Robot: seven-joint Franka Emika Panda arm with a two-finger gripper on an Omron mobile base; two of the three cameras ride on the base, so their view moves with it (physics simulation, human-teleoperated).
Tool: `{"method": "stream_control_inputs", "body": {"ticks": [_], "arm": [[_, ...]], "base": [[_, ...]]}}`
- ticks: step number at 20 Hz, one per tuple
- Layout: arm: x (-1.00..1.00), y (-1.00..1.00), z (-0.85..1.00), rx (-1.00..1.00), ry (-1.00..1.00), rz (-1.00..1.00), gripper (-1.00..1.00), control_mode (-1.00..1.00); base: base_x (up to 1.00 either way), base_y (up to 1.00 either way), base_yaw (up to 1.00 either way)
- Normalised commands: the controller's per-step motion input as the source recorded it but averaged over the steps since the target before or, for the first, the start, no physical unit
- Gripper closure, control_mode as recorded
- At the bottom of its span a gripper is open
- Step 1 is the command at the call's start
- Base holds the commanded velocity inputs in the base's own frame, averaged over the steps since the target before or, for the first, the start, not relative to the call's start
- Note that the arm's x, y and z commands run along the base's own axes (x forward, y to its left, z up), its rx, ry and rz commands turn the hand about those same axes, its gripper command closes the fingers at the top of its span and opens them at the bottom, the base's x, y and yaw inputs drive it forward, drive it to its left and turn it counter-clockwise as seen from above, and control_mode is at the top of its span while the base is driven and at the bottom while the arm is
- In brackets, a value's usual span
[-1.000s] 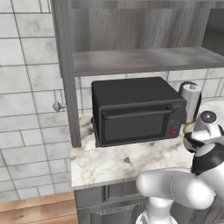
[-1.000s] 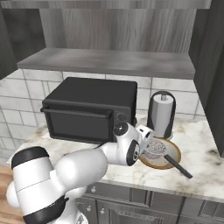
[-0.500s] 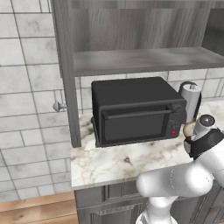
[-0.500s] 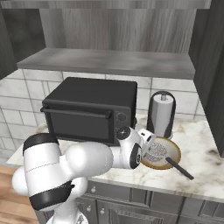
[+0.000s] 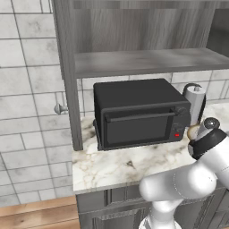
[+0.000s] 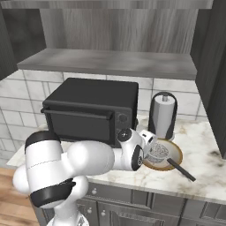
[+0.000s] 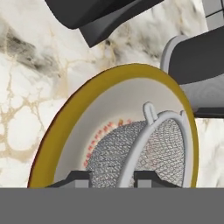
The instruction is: Open the cabinet and setup a tea strainer by placing it in the bowl upright.
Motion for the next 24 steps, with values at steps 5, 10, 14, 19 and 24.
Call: {"method": "stream_control_inputs", "body": {"ticks": [5, 10, 14, 19, 24], "arm": [[0.01, 0.0, 0.0, 0.0, 0.0, 0.0, -1.0, -1.0], [0.0, 0.0, 0.0, 0.0, 0.0, 0.0, -1.0, -1.0], [0.0, 0.0, 0.0, 0.0, 0.0, 0.0, -1.0, -1.0], [0.0, 0.0, 0.33, 0.0, 0.05, 0.0, -1.0, -1.0], [0.0, 0.02, 0.42, 0.01, 0.12, 0.0, -1.0, -1.0]], "base": [[0.0, 0.0, 0.0], [0.0, 0.0, 0.0], [0.0, 0.0, 0.0], [0.0, 0.0, 0.0], [0.0, 0.0, 0.0]]}}
